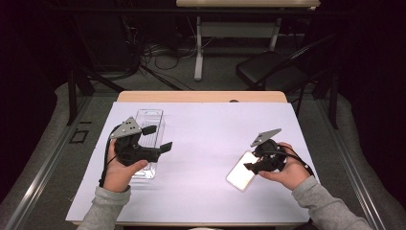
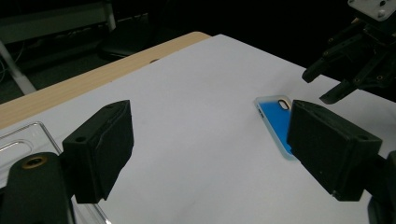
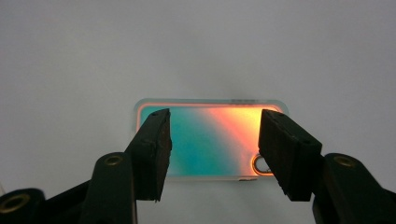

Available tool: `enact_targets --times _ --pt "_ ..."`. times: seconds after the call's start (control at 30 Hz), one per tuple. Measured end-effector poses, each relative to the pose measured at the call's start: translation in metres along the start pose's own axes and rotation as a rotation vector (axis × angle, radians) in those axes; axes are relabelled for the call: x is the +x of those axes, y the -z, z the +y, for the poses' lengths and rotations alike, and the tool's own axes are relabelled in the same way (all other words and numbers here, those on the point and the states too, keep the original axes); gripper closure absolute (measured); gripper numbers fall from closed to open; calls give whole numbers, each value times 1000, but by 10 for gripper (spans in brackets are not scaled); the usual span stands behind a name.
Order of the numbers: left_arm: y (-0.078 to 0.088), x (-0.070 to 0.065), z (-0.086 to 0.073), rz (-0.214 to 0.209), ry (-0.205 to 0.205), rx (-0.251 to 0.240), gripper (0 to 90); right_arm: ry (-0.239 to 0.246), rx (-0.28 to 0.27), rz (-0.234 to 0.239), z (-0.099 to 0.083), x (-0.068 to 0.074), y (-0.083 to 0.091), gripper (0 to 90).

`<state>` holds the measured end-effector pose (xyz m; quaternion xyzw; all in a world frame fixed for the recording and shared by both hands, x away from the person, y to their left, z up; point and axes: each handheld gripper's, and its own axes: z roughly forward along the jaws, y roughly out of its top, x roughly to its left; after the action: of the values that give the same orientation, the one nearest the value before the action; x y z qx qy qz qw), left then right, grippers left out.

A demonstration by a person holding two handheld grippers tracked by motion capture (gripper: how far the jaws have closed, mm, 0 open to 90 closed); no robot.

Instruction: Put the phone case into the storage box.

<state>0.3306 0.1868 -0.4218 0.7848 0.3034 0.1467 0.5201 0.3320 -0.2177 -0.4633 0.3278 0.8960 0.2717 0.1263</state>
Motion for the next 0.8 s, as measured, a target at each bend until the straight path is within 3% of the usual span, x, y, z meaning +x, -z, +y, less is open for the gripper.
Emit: enact_targets --times 0.37,0.53,0.8 --pt "3 0 1 5 -2 -5 151 -19 87 19 7 -4 -9 515" --pt "3 0 1 5 -1 -4 151 -15 105 35 8 -2 -11 538" --pt "3 0 1 3 1 -3 151 0 115 19 12 2 -14 541"
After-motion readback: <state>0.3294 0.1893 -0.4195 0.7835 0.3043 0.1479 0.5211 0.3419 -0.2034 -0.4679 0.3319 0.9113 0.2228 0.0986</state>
